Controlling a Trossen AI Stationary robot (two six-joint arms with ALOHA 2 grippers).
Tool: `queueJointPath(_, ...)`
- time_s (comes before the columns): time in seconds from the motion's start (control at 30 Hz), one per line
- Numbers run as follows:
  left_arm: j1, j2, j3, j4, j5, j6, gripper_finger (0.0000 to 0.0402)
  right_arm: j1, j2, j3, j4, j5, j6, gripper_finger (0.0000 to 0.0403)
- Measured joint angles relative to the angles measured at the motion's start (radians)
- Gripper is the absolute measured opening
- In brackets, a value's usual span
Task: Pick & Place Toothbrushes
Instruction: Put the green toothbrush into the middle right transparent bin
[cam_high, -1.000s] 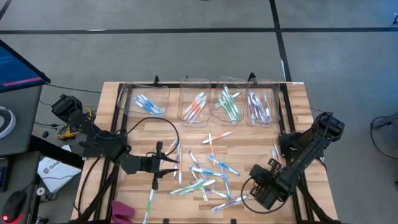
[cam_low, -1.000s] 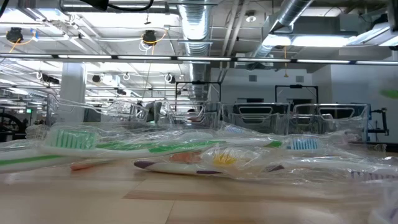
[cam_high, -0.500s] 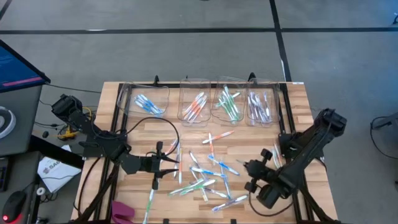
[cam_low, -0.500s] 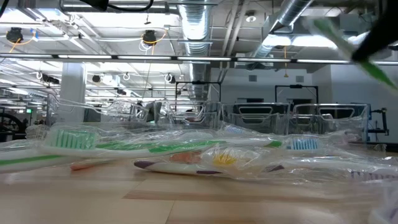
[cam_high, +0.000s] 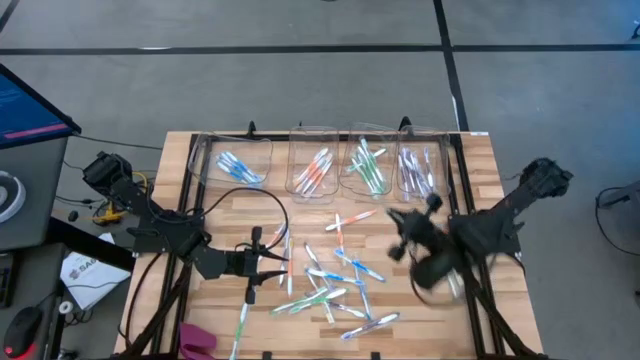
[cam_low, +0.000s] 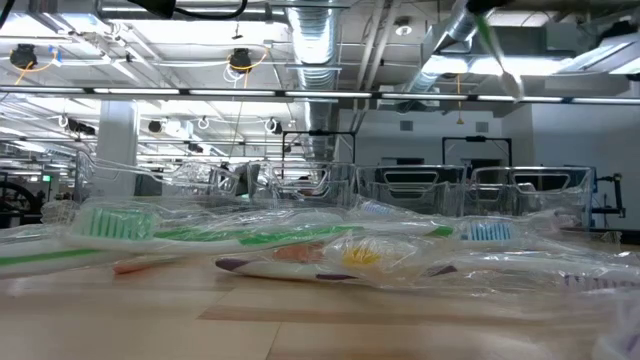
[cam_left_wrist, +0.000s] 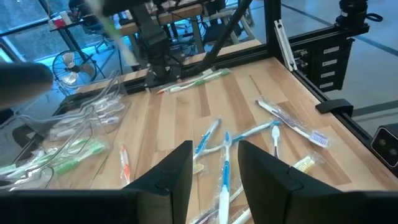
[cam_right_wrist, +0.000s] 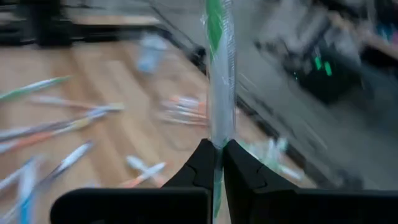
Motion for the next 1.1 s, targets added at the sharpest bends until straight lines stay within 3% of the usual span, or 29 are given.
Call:
queueJointPath(0.13, 0.0, 0.0, 0.0, 0.001, -0.047, -0.012, 0.0121, -0.185, -0.061, 0.02, 0.034, -0.143, -0.077, 0.0007)
queueJointPath(0.3, 0.0, 0.0, 0.0, 0.001, -0.107, -0.059, 0.0121, -0.397, -0.098, 0.096, 0.249, -0.386, -0.383, 0.0004)
queueJointPath(0.4, 0.0, 0.0, 0.0, 0.001, -0.108, -0.068, 0.0121, -0.524, -0.09, 0.194, 0.291, -0.543, -0.45, 0.0004)
queueJointPath(0.53, 0.0, 0.0, 0.0, 0.001, -0.124, -0.076, 0.0121, -0.684, -0.055, 0.284, 0.245, -0.626, -0.432, 0.0004)
queueJointPath(0.87, 0.0, 0.0, -0.001, -0.018, -0.162, -0.105, 0.0121, -0.949, 0.105, 0.265, 0.241, -0.886, -0.451, 0.0004)
queueJointPath(1.1, 0.0, 0.0, -0.001, -0.019, -0.162, -0.105, 0.0121, -1.108, 0.213, 0.265, 0.178, -0.956, -0.48, 0.0004)
